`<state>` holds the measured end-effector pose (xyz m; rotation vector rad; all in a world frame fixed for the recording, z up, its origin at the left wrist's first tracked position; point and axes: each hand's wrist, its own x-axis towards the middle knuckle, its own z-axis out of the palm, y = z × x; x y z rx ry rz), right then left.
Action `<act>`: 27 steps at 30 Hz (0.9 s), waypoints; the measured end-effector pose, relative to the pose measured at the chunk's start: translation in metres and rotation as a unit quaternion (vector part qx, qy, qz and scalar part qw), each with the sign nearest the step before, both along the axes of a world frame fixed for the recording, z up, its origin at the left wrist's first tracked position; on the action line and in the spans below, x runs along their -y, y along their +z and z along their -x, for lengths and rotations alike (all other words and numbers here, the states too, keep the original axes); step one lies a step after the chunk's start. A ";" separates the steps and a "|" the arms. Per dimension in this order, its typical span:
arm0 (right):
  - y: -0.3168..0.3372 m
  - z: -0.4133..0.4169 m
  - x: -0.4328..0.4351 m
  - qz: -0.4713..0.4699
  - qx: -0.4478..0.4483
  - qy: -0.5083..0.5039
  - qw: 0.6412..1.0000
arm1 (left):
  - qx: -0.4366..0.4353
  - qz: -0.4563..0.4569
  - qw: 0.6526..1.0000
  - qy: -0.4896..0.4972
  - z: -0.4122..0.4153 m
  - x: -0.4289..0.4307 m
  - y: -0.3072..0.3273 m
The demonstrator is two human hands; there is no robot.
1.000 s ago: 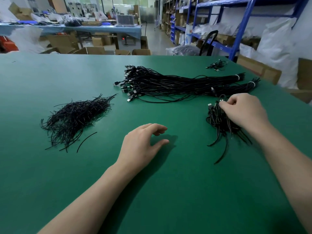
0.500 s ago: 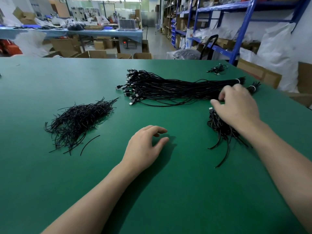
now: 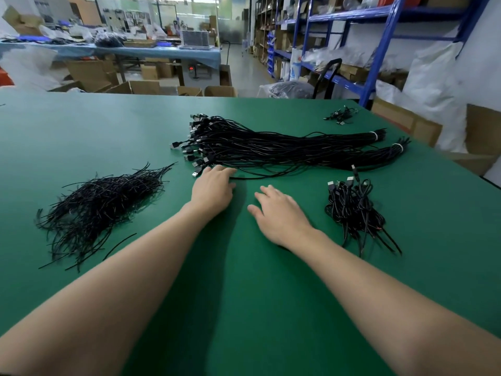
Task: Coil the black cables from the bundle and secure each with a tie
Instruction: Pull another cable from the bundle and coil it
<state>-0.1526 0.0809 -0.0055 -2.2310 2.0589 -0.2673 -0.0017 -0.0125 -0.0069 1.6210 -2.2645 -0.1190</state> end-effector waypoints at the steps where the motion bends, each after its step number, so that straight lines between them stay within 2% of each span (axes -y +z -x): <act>1: 0.000 0.001 0.006 -0.004 -0.002 0.002 1.000 | -0.012 0.003 1.000 0.003 0.001 0.006 0.000; 3: 0.002 0.003 0.020 -0.012 -0.002 0.000 1.000 | -0.023 0.011 1.000 -0.005 0.002 0.014 0.002; 8: 0.002 0.005 0.048 -0.011 0.020 -0.024 0.999 | 0.049 0.105 0.992 -0.042 -0.002 0.017 0.004; 10: 0.003 0.006 0.057 -0.010 0.030 -0.032 0.999 | 0.035 0.126 0.991 -0.040 -0.003 0.014 0.003; 14: 0.005 0.007 0.070 -0.035 0.059 -0.055 0.996 | -0.133 0.040 0.988 -0.070 0.000 0.007 0.011; 15: 0.005 0.009 0.072 -0.045 0.065 -0.057 0.995 | -0.150 0.026 0.986 -0.066 -0.001 0.005 0.013; 20: 0.002 0.014 0.080 -0.037 0.094 -0.074 0.992 | -0.026 0.004 0.999 -0.042 -0.011 -0.006 0.024; 24: -0.004 0.014 0.085 0.026 0.058 -0.086 0.994 | -0.067 0.009 0.997 -0.029 -0.007 -0.020 0.039; 27: -0.006 0.019 0.092 0.036 0.017 -0.116 0.992 | -0.160 -0.043 0.986 -0.027 -0.010 -0.031 0.052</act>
